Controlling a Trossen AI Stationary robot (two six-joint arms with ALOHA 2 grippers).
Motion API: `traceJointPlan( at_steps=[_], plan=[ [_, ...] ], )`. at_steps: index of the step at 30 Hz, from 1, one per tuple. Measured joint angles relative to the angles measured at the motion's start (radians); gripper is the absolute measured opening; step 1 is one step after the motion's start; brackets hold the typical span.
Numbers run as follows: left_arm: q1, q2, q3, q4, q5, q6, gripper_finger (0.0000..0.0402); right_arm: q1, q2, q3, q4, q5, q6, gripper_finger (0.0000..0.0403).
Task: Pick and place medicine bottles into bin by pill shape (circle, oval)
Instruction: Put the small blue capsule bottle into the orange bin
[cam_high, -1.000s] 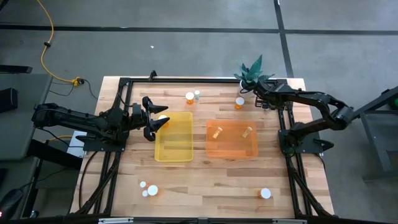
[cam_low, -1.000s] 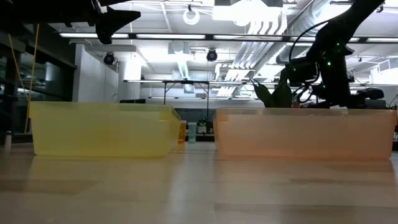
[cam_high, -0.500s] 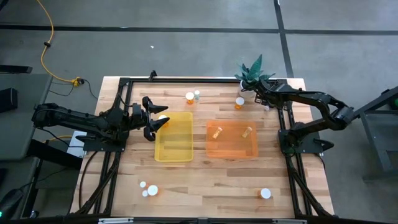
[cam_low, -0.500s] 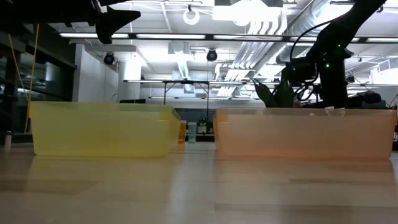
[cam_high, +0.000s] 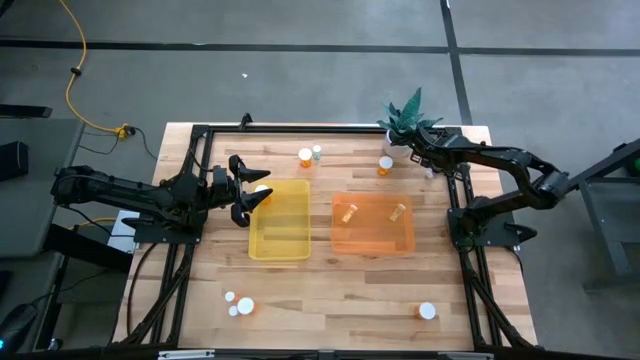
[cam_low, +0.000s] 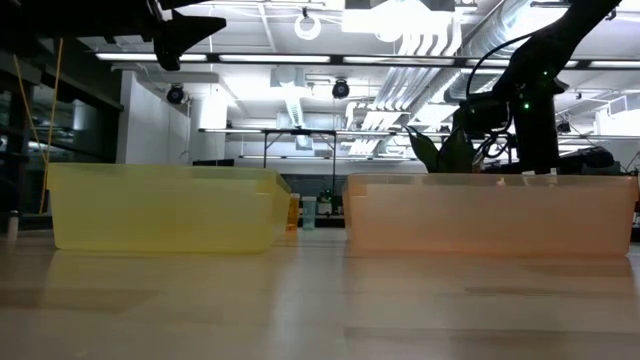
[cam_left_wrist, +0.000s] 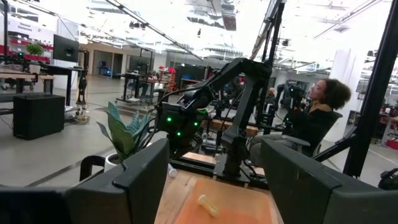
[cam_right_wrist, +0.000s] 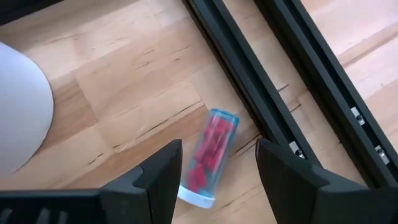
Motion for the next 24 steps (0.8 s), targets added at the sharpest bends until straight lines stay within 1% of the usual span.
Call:
traceJointPlan(
  at_steps=[12, 17, 24],
  plan=[
    [0.000, -0.007, 0.000, 0.001, 0.000, 0.000, 0.0241, 0.000, 0.003, 0.000, -0.003, 0.000, 0.052, 0.0196],
    [0.000, -0.013, 0.001, 0.002, 0.000, 0.000, 0.0241, 0.000, 0.069, 0.000, -0.003, 0.004, 0.074, 0.0196],
    [0.000, -0.013, 0.001, 0.001, 0.000, 0.000, 0.0241, -0.011, 0.127, 0.000, 0.058, -0.004, 0.075, 0.0196]
  ],
)
